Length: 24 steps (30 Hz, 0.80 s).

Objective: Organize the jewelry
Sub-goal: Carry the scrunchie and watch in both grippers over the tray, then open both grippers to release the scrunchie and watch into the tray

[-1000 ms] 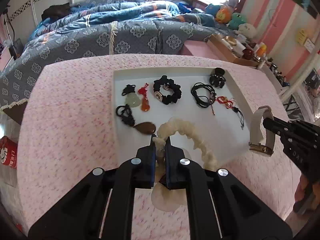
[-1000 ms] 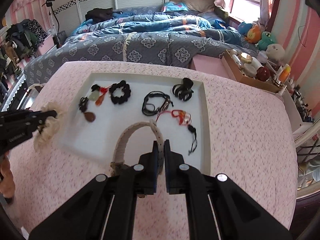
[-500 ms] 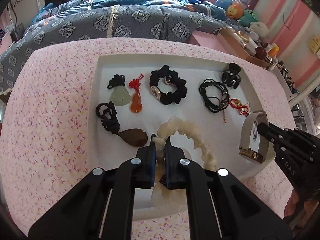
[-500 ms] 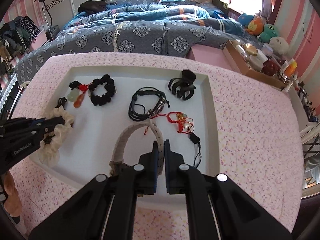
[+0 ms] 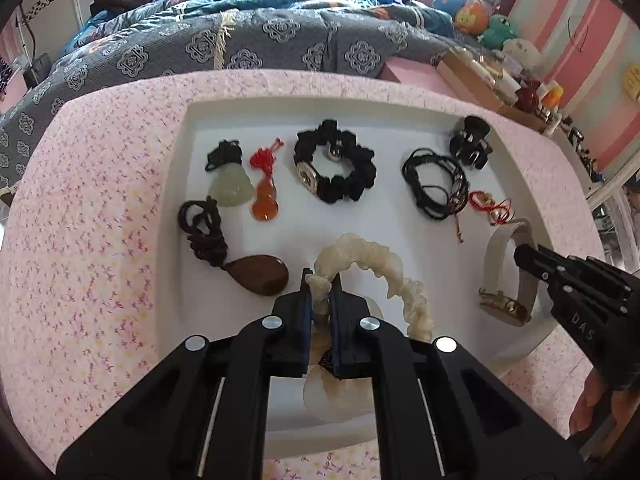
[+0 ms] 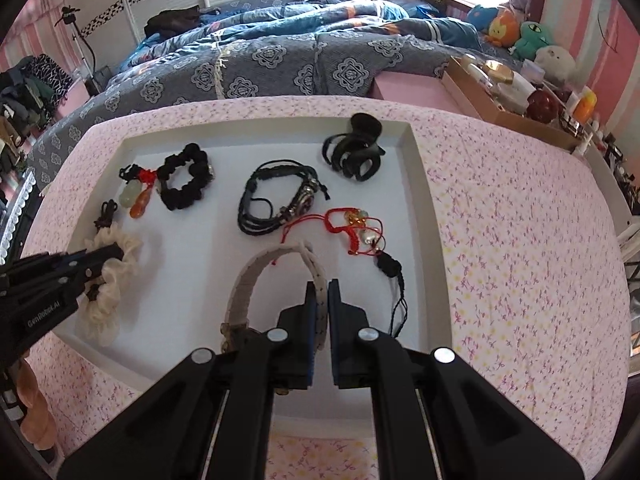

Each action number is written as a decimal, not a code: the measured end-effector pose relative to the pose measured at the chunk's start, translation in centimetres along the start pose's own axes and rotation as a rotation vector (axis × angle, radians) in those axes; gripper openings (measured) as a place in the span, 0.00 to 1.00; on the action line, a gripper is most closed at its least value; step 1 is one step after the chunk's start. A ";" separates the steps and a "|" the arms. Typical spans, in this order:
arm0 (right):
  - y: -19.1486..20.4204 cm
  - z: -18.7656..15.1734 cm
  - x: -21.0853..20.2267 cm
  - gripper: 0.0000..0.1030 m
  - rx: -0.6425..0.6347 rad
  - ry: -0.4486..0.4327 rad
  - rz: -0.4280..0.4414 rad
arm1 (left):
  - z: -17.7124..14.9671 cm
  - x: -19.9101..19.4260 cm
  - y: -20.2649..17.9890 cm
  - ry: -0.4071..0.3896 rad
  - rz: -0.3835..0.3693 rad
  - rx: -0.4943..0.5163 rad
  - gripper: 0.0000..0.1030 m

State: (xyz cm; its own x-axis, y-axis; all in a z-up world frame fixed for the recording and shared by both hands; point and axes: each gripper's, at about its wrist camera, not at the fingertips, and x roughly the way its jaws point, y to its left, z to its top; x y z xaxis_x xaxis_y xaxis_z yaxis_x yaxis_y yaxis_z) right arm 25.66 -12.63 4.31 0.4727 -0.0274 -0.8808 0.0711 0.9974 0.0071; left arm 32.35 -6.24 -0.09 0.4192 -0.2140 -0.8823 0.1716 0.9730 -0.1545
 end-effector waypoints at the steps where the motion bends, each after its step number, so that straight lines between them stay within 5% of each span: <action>1: 0.0 0.0 0.2 0.05 0.002 0.003 -0.002 | 0.0 0.3 -0.1 0.006 -0.003 0.002 0.05; 24: -0.7 -0.2 2.6 0.06 0.022 0.022 -0.023 | -0.2 1.9 -0.9 0.011 0.020 0.041 0.10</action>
State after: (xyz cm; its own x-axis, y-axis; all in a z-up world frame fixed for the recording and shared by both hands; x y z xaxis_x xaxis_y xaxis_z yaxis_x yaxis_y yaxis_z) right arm 26.63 -13.39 1.88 0.4510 -0.0491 -0.8912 0.1012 0.9949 -0.0036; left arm 32.86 -7.54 -1.73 0.4132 -0.1932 -0.8899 0.1999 0.9726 -0.1184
